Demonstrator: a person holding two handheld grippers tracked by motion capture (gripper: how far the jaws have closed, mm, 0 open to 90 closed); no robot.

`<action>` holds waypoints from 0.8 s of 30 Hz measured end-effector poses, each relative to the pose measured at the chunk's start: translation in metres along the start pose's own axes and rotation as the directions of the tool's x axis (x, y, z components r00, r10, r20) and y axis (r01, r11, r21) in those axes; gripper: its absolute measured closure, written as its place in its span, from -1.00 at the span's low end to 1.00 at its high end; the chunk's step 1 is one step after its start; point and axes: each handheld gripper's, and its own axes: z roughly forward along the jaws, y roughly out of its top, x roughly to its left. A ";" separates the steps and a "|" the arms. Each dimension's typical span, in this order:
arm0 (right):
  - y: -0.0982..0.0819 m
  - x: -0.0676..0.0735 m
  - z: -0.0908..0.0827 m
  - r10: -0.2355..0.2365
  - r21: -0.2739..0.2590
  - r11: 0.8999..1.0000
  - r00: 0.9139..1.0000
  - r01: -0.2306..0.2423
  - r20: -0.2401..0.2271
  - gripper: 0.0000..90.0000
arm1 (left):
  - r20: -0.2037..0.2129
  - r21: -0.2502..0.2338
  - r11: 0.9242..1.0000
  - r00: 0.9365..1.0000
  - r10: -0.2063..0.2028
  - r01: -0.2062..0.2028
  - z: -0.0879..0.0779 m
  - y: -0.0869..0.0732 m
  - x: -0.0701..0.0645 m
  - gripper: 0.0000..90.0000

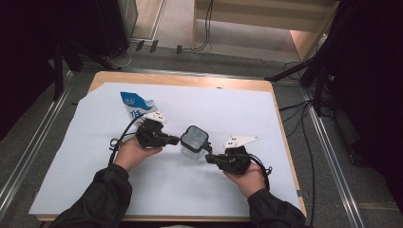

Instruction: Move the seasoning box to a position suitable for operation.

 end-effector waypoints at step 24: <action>0.001 -0.023 0.000 0.021 -0.003 1.000 0.999 -0.020 0.047 1.00 | 0.038 0.010 1.000 0.999 -0.003 0.003 0.009 0.000 -0.008 0.98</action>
